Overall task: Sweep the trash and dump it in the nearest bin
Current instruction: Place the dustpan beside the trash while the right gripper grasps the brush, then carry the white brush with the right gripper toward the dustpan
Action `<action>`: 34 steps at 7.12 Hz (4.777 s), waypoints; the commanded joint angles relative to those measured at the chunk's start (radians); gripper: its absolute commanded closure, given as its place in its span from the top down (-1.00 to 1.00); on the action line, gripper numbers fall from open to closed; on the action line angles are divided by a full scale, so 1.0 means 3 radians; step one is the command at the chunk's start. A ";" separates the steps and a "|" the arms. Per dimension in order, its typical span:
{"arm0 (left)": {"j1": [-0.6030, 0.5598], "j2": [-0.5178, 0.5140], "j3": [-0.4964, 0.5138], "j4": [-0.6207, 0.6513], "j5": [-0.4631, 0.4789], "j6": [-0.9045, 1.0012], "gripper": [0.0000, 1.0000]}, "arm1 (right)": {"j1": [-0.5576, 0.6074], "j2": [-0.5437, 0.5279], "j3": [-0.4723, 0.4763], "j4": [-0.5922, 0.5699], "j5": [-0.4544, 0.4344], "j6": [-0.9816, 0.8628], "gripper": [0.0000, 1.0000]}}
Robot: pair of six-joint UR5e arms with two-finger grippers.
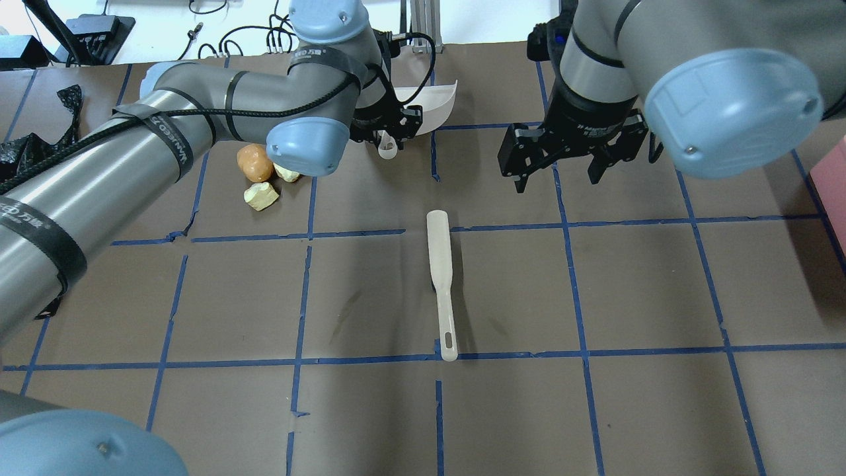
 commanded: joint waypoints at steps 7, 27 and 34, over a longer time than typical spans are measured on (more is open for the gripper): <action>0.1239 0.0830 -0.0074 -0.1117 0.0031 0.2059 -0.80 | 0.0865 0.0472 0.1093 -0.1744 -0.0006 0.0835 0.95; 0.2959 0.0299 -0.0392 -0.0801 -0.0214 0.6721 -0.86 | 0.0987 0.0605 0.0730 -0.1933 0.0040 0.2159 -1.00; 0.2933 0.0038 -0.0402 -0.0499 -0.0321 0.6824 -0.85 | 0.1744 0.2619 -0.2190 -0.0510 0.0015 0.3580 -1.00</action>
